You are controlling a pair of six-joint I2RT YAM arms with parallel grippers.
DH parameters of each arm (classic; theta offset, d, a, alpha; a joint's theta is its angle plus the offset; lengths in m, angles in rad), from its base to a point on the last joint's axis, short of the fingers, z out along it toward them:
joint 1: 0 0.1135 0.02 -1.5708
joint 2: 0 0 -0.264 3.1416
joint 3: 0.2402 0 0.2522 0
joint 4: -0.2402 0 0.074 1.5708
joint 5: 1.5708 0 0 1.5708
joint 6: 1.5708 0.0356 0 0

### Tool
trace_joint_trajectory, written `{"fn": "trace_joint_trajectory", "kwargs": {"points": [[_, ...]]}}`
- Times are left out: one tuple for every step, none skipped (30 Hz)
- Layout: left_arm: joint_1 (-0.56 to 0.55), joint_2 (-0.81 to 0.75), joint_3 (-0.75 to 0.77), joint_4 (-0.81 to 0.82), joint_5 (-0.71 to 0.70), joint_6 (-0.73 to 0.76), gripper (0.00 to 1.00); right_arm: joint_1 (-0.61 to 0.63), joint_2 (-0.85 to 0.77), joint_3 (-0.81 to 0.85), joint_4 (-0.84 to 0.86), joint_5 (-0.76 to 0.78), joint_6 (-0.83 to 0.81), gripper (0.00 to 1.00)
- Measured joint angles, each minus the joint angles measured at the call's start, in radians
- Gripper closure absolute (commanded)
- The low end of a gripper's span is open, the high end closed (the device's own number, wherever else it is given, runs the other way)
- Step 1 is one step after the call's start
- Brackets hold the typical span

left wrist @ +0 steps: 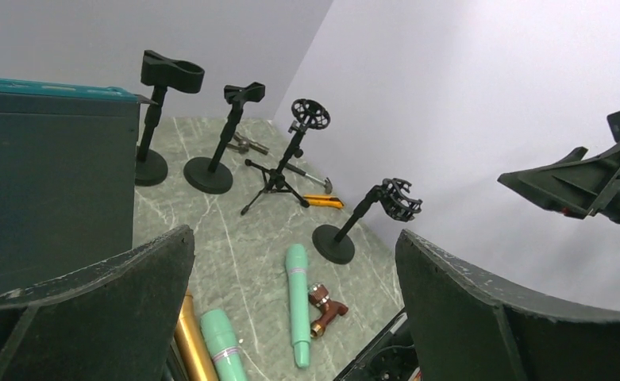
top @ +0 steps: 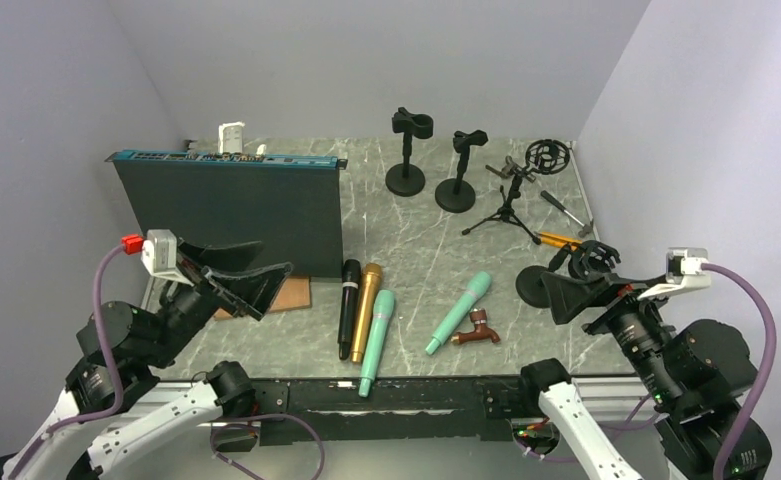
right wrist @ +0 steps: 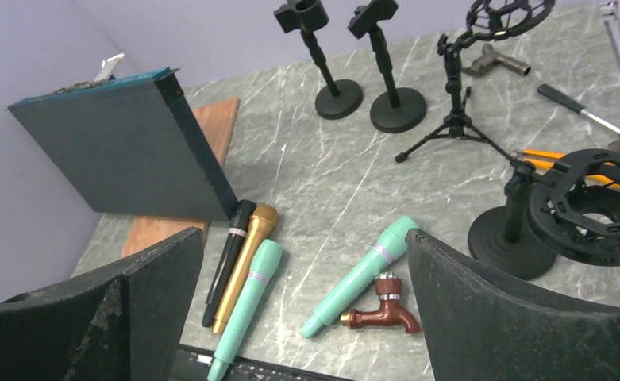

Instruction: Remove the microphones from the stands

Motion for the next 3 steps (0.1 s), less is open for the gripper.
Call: {"fn": "trace_joint_trajectory", "kwargs": {"points": [[0.000, 0.000, 0.001, -0.002, 0.000, -0.001, 0.01, 0.000, -0.003, 0.003, -0.001, 0.011, 0.000, 0.00], [0.000, 0.002, 0.003, -0.008, 0.000, -0.001, 0.01, 0.000, -0.006, 0.005, 0.001, 0.016, -0.003, 0.00], [0.000, 0.005, 0.006, -0.014, 0.000, 0.000, 0.00, -0.001, -0.008, 0.005, 0.000, 0.021, -0.004, 0.00]]}}
